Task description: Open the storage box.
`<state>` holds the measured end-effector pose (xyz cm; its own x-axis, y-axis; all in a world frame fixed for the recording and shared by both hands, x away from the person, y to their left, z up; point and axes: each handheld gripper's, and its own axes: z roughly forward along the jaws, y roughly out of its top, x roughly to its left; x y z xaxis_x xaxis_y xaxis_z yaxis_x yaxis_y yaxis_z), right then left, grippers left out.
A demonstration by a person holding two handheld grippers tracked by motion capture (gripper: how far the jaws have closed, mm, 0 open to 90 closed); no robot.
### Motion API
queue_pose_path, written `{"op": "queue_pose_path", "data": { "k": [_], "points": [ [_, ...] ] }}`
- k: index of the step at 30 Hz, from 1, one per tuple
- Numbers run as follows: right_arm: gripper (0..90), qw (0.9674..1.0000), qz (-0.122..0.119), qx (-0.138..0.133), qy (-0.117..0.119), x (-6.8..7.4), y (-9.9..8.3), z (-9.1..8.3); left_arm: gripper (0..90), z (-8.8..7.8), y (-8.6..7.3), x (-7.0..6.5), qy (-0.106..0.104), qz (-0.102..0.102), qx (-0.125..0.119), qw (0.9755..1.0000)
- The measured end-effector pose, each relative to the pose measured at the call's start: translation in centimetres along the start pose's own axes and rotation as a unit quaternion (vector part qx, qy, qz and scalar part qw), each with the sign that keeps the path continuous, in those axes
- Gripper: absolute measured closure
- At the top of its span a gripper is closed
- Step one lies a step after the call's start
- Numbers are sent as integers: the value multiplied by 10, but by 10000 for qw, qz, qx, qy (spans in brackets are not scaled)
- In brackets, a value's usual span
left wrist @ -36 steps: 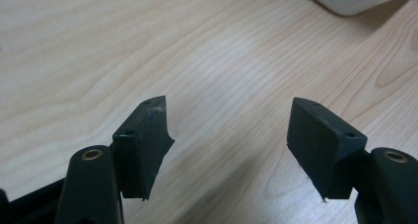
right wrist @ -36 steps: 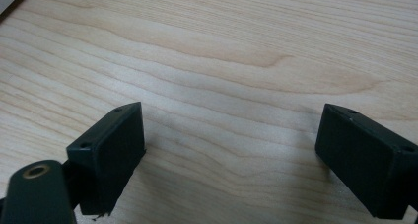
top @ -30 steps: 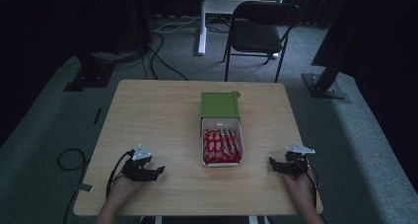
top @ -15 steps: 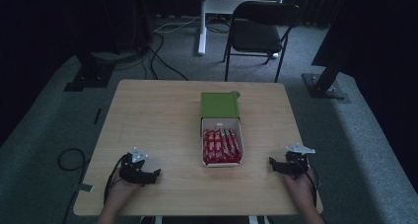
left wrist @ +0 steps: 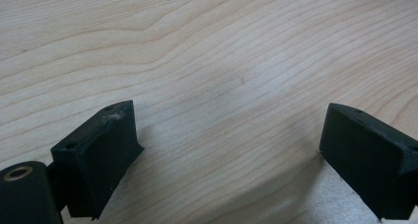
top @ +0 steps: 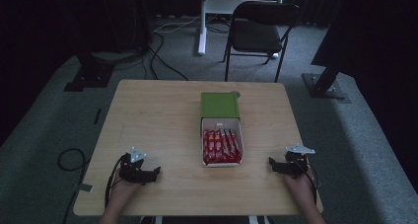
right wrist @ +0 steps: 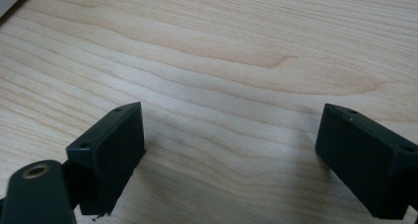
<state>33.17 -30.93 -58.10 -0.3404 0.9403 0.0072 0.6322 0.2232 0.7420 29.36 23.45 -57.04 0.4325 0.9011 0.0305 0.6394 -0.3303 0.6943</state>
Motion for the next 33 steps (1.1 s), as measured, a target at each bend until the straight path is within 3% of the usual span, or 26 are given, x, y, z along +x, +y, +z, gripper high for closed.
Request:
{"op": "queue_pose_path", "data": {
  "k": [10, 17, 26, 33],
  "points": [
    [107, 9997, -95, 186, 83, 1, 3, -2, 86, 0, -3, -1, 55, -59, -138, 9999],
    [130, 9991, 96, 373, 172, 4, 9, -4, 86, 0, -3, -2, 78, -77, -133, 9999],
    [126, 9994, 159, 282, 129, 7, 17, -11, 86, 0, -3, -2, 84, -85, -136, 9998],
    [117, 9997, 202, 50, 127, 7, 32, -23, 86, 0, -3, -2, 74, -73, -137, 9999]
  ]
}}
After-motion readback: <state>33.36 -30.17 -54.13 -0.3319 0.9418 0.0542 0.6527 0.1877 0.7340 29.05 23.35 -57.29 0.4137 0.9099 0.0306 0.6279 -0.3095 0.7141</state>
